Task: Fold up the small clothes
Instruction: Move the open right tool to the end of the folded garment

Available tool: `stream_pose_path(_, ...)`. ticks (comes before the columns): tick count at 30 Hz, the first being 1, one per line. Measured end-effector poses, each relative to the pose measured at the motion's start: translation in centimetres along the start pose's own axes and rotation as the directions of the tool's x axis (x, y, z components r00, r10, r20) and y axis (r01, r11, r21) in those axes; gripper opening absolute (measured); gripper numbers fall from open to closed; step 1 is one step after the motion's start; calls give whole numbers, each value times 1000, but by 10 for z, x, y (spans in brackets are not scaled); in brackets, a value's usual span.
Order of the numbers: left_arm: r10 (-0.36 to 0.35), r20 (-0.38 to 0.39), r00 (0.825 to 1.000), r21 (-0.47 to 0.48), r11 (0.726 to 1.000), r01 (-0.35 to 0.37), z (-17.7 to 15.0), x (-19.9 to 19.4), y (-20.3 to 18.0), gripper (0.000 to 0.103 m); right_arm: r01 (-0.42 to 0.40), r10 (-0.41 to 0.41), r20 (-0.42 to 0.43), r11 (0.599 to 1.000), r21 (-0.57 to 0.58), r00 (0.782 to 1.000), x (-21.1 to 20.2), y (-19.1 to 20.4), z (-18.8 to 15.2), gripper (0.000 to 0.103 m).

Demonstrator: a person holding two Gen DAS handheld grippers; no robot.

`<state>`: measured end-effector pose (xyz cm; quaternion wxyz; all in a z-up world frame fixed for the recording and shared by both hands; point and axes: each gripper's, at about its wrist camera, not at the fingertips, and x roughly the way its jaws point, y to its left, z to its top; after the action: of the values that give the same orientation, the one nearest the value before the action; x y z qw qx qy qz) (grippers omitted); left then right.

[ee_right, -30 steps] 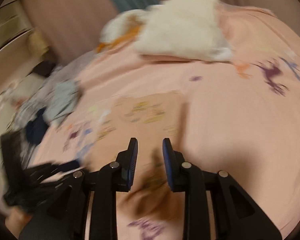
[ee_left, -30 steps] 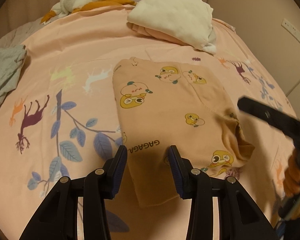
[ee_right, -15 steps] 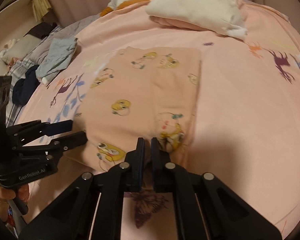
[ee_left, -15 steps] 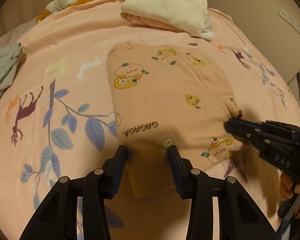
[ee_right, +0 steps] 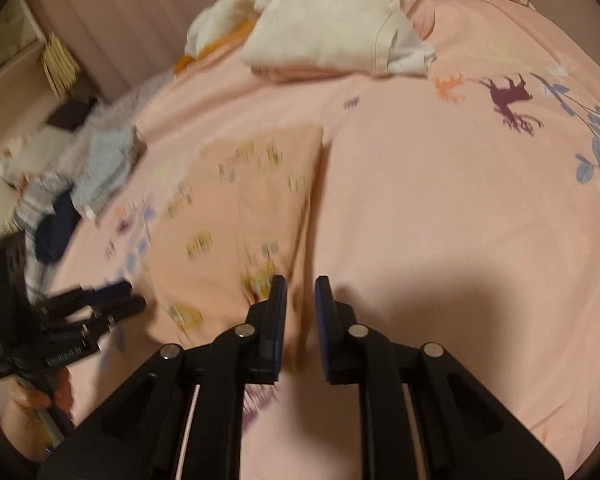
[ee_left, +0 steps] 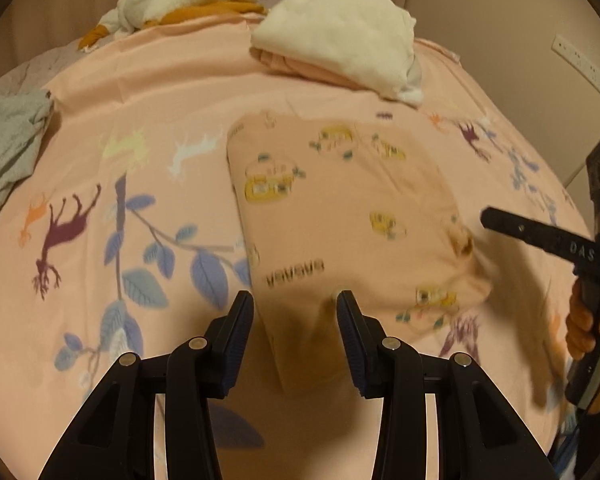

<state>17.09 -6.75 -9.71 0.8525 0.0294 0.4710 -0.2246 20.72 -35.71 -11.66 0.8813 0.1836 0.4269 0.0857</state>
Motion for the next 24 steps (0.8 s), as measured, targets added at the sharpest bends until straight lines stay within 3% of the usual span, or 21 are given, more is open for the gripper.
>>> stream_pose_path(7,-6,-2,1000,-30,1000,6,23,23,3,41,-62,61,34,998,21,998,44,13,52,22)
stream_pose_path(13,-8,-34,999,-28,1000,7,20,37,6,41,21,-19,-56,999,41,998,100,3,74,16)
stream_pose_path(19,-13,-40,999,-38,999,12,18,37,8,43,42,-40,-24,993,109,999,97,-12,87,18)
stream_pose_path(24,-11,-40,999,-42,999,10,17,35,8,43,19,-19,16,1000,15,1000,68,4,81,27)
